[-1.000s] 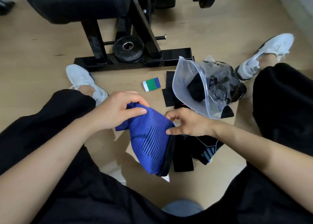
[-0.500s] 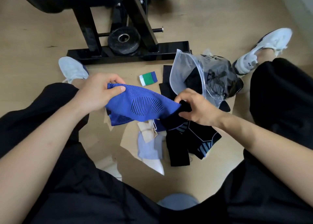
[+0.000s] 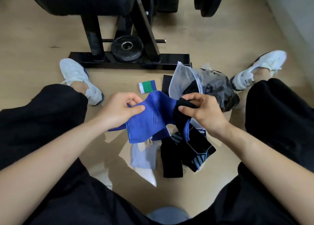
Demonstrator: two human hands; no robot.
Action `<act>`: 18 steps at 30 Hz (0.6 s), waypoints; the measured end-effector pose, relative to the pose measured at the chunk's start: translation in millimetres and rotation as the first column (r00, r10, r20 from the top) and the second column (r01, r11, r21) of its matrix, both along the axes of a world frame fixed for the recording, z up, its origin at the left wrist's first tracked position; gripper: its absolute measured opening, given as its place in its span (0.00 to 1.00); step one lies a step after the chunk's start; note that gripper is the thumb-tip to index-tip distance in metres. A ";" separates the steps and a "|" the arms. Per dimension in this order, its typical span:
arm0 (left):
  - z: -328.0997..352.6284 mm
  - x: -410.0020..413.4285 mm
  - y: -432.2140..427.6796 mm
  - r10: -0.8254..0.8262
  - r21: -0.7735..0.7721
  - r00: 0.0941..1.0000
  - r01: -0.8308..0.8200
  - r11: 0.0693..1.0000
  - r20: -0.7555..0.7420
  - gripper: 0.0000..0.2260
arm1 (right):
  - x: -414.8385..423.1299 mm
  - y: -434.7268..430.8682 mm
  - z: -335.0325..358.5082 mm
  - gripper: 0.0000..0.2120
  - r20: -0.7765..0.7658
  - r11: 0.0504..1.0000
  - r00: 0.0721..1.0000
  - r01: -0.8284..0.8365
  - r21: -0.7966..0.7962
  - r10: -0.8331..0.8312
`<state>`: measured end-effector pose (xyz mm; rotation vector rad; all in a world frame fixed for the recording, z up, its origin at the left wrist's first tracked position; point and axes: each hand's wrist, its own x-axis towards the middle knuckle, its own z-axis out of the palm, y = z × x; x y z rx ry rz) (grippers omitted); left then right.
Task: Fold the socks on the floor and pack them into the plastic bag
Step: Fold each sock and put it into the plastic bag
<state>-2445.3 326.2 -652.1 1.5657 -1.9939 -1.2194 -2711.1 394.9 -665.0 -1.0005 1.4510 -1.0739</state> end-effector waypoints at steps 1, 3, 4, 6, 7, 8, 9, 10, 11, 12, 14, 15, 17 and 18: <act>-1.7 -3.9 2.5 0.006 0.010 1.000 -0.005 1.000 -0.031 0.03 | 2.0 -0.1 0.1 0.09 0.039 1.000 0.999 0.000 0.005 0.000; -4.7 -11.8 6.9 0.022 0.031 0.997 -0.020 0.999 -0.071 0.03 | 7.5 0.3 -0.1 0.07 0.082 1.000 0.997 -0.003 0.011 0.002; -6.8 -15.8 9.0 0.032 0.035 0.996 -0.029 0.999 -0.086 0.04 | 10.5 0.7 -1.6 0.07 0.091 1.000 0.996 -0.004 0.016 0.002; -7.8 -25.0 15.6 0.059 0.036 0.992 -0.056 0.998 -0.107 0.04 | 16.8 2.3 -4.1 0.07 0.094 1.000 0.996 -0.011 0.025 0.008; -8.2 -29.2 19.3 0.075 0.029 0.990 -0.072 0.997 -0.117 0.04 | 20.1 3.1 -4.8 0.08 0.093 0.999 0.996 -0.016 0.030 0.013; -8.9 -32.9 22.5 0.092 0.019 0.987 -0.090 0.996 -0.129 0.04 | 23.4 3.9 -5.0 0.09 0.095 0.999 0.995 -0.020 0.035 0.017; -9.5 -35.4 25.4 0.107 0.003 0.985 -0.108 0.994 -0.137 0.05 | 26.5 4.4 -4.6 0.09 0.100 0.999 0.995 -0.025 0.040 0.021; -10.0 -37.6 27.7 0.118 -0.018 0.983 -0.121 0.992 -0.144 0.05 | 29.7 5.0 -4.0 0.09 0.105 0.999 0.994 -0.031 0.039 0.026; -10.3 -39.2 29.4 0.119 -0.043 0.982 -0.126 0.991 -0.147 0.04 | 32.8 5.5 -3.2 0.08 0.111 0.999 0.993 -0.037 0.035 0.033; -10.1 -41.1 31.0 0.113 -0.069 0.982 -0.125 0.990 -0.149 0.04 | 35.7 5.9 -2.8 0.08 0.116 0.999 0.992 -0.044 0.031 0.040; -8.6 -43.8 33.7 0.083 -0.115 0.986 -0.100 0.988 -0.147 0.05 | 39.9 7.1 -3.4 0.08 0.125 0.998 0.991 -0.053 0.029 0.048; -6.8 -44.9 35.1 0.064 -0.130 0.988 -0.082 0.988 -0.141 0.07 | 41.0 7.8 -3.5 0.09 0.128 0.998 0.990 -0.056 0.029 0.052; -3.8 -45.2 37.7 0.038 -0.135 0.993 -0.054 0.989 -0.114 0.08 | 41.0 8.7 -3.4 0.09 0.123 0.998 0.991 -0.062 0.030 0.058; -2.7 -44.4 38.1 0.033 -0.142 0.995 -0.046 0.989 -0.092 0.08 | 40.1 8.7 -3.1 0.09 0.117 0.998 0.992 -0.060 0.031 0.056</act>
